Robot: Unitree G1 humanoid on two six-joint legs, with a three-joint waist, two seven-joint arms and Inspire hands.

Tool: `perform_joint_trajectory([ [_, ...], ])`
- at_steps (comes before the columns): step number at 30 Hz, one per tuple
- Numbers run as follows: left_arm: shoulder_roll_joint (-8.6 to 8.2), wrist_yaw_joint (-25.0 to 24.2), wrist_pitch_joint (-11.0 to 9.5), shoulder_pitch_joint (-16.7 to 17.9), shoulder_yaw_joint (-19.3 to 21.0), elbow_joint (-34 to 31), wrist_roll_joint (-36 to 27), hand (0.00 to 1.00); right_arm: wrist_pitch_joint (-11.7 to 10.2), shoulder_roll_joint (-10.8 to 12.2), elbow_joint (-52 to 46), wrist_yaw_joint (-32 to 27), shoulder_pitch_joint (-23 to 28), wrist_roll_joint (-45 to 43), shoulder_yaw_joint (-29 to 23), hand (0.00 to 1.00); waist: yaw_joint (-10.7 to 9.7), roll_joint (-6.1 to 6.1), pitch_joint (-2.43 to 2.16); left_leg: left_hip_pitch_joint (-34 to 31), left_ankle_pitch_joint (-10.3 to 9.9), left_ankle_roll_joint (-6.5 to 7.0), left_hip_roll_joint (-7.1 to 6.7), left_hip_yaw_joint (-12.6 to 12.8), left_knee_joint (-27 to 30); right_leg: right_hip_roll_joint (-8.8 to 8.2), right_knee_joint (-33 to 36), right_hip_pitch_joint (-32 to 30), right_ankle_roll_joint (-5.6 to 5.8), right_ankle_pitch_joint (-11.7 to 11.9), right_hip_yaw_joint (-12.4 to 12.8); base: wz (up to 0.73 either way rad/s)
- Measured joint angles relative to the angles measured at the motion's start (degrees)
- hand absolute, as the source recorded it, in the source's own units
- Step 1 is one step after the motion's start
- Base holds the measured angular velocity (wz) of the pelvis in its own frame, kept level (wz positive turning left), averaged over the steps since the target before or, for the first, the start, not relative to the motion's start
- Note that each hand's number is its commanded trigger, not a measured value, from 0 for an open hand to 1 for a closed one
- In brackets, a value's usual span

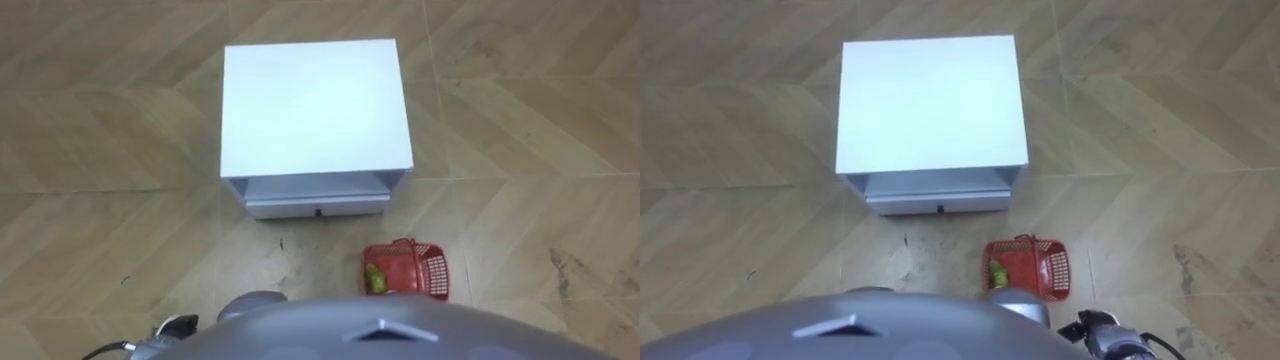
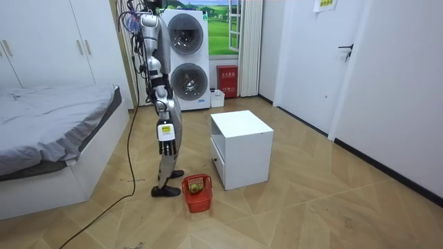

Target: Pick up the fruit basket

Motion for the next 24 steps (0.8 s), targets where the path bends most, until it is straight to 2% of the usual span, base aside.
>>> perform_joint_trajectory([
  [1,0.24,0.1,-0.8,0.0,1.6,0.1,0.1,0.00,-0.2,-0.1,-2.4,-0.6,-0.3,0.3,-1.3,0.00,0.0,0.02,-0.13,-1.8,-0.2,0.39,0.02,0.8,1.2,-0.06,0.3,-1.9,0.48,0.3,0.9,-0.41],
  [2,0.47,0.1,-1.8,0.0,3.7,0.5,0.0,0.00,-0.7,-0.2,-4.5,-0.9,-1.4,1.9,-2.7,0.00,0.1,0.51,-0.65,-4.4,-0.6,1.28,0.81,2.0,1.9,0.41,-0.1,-3.2,1.19,0.7,1.1,-0.45],
  [3,0.76,0.1,-2.4,-0.2,4.4,0.5,0.0,0.00,-0.8,-0.1,-5.8,-1.0,-2.2,2.7,-3.4,0.00,0.0,0.91,-0.84,-5.7,-0.9,1.75,1.20,2.9,2.3,0.18,1.3,-4.2,1.40,0.4,0.2,-0.31],
  [4,1.72,0.2,-3.3,-0.8,5.1,0.7,0.0,0.00,-1.4,0.2,-8.2,-1.4,-3.1,4.7,-4.4,0.00,-0.2,-0.08,0.02,-7.3,-1.3,2.59,1.05,4.3,4.5,-2.49,10.2,-6.7,1.59,-1.7,-2.9,0.00],
  [5,2.58,0.5,-4.1,-1.0,5.4,1.2,-0.1,0.00,-1.7,0.2,-10.3,-2.0,-3.3,6.7,-4.8,0.00,0.1,-1.38,0.04,-8.5,-2.2,3.50,0.28,4.7,6.5,-5.11,21.5,-7.7,1.84,-2.7,-3.5,0.10],
  [6,2.87,0.9,-4.3,-1.0,5.5,1.2,-0.1,0.00,-2.1,0.0,-11.2,-2.5,-3.6,7.6,-4.9,0.00,0.3,-1.72,-0.05,-9.5,-2.8,3.77,-0.05,4.9,7.7,-6.34,26.6,-7.8,2.07,-2.8,-3.6,0.12],
  [7,3.35,1.4,-4.4,-1.0,5.4,1.1,-0.6,0.00,-3.2,-0.3,-12.1,-3.8,-5.4,10.0,-4.9,0.00,0.9,-2.31,-0.45,-12.4,-4.1,4.26,-0.14,5.5,10.9,-8.06,34.5,-7.4,2.57,-2.5,-3.2,-0.09],
  [8,3.68,2.1,-4.7,-1.2,5.2,1.0,-1.8,0.00,-4.1,-0.7,-13.4,-4.9,-7.9,12.3,-4.9,0.00,1.6,-3.06,-0.71,-15.7,-4.7,4.77,-0.04,6.2,14.1,-9.29,39.0,-6.6,3.22,-1.8,-3.0,-0.13],
  [11,3.90,3.6,-5.4,-2.3,5.2,1.5,-3.5,0.00,-6.1,-1.5,-16.2,-6.3,-13.3,16.1,-5.6,0.00,1.5,-3.57,-0.81,-23.8,-5.4,5.86,0.22,6.3,20.4,-10.40,42.0,-3.7,3.33,-0.7,-3.7,0.03],
  [13,4.48,4.9,-5.6,-4.1,4.5,2.4,-5.3,0.00,-6.8,-2.5,-19.3,-7.6,-18.2,17.3,-5.5,0.00,1.9,-3.52,-0.63,-32.8,-6.3,6.76,1.11,6.8,27.4,-10.39,41.5,-2.4,3.71,-0.7,-4.0,-0.04],
  [15,5.72,5.9,-5.8,-5.2,2.9,2.8,-6.9,0.00,-7.2,-2.7,-21.1,-8.0,-21.2,18.3,-5.5,0.00,1.8,-4.21,-0.37,-39.1,-7.3,6.75,1.08,7.1,32.8,-10.55,41.1,-1.8,4.21,-0.9,-3.8,0.05],
  [16,6.70,6.3,-6.2,-6.6,2.0,3.4,-8.2,0.00,-7.7,-3.0,-21.7,-8.6,-22.6,18.6,-5.4,0.00,2.3,-5.09,-0.17,-43.2,-7.9,6.67,1.11,7.7,37.0,-10.84,42.8,-2.5,4.89,-1.4,-3.2,0.12],
  [17,7.61,6.9,-6.4,-7.9,0.8,4.2,-9.9,0.00,-7.9,-3.4,-21.9,-9.4,-24.0,18.6,-5.4,0.00,3.0,-6.24,0.14,-47.1,-8.6,6.41,1.10,8.7,41.2,-12.05,45.5,-4.0,5.15,-1.9,-3.2,0.06],
  [18,7.92,7.3,-6.5,-8.7,0.0,4.8,-10.9,0.00,-7.9,-3.5,-21.9,-9.7,-24.7,18.6,-5.4,0.00,3.3,-6.70,0.45,-48.7,-8.9,5.92,1.05,9.1,43.4,-12.70,47.6,-5.1,4.71,-1.7,-2.9,0.18],
  [19,8.12,7.7,-6.5,-9.6,-1.2,5.8,-12.5,0.00,-8.1,-3.5,-22.0,-10.1,-25.1,18.6,-5.4,0.00,3.3,-6.62,0.56,-51.8,-9.8,4.78,1.02,9.1,48.0,-13.28,53.9,-7.2,4.75,-4.0,-2.3,0.24],
  [20,8.22,7.8,-6.7,-10.0,-1.8,6.3,-12.7,0.00,-8.2,-3.5,-22.0,-10.2,-25.1,18.5,-5.4,0.00,3.2,-6.68,0.63,-53.2,-10.3,3.51,1.04,9.2,50.0,-13.66,56.4,-8.1,4.60,-5.4,-2.3,0.39],
  [21,8.32,8.1,-7.0,-10.9,-3.2,6.9,-13.6,0.00,-8.2,-3.5,-22.0,-10.4,-25.1,18.4,-5.3,0.00,3.0,-7.06,1.11,-55.6,-10.6,-0.35,0.72,9.2,53.1,-14.61,61.0,-9.6,3.03,-7.8,-2.4,0.17],
  [22,8.30,8.5,-7.5,-11.1,-4.7,6.8,-14.8,0.00,-8.2,-3.6,-22.0,-10.4,-25.6,18.4,-5.2,0.00,2.9,-7.72,1.62,-58.2,-12.5,-3.14,0.81,6.1,60.2,-15.99,65.7,-11.9,2.64,-9.4,-1.6,-0.35],
  [23,8.33,8.6,-7.6,-10.0,-5.8,7.7,-15.9,0.00,-8.5,-3.6,-22.7,-10.4,-26.2,18.5,-4.3,0.00,4.0,-5.69,1.76,-60.0,-16.9,0.43,0.82,1.1,67.0,-15.87,71.8,-13.7,3.84,-10.9,-1.3,-0.58],
  [24,8.55,8.8,-7.8,-10.0,-6.6,8.7,-16.1,0.00,-9.2,-3.6,-22.9,-10.5,-26.2,18.5,-4.1,0.00,4.4,-5.62,2.09,-61.0,-17.5,2.00,0.01,0.8,69.1,-16.01,74.6,-14.3,4.03,-11.6,-0.4,-0.48],
])
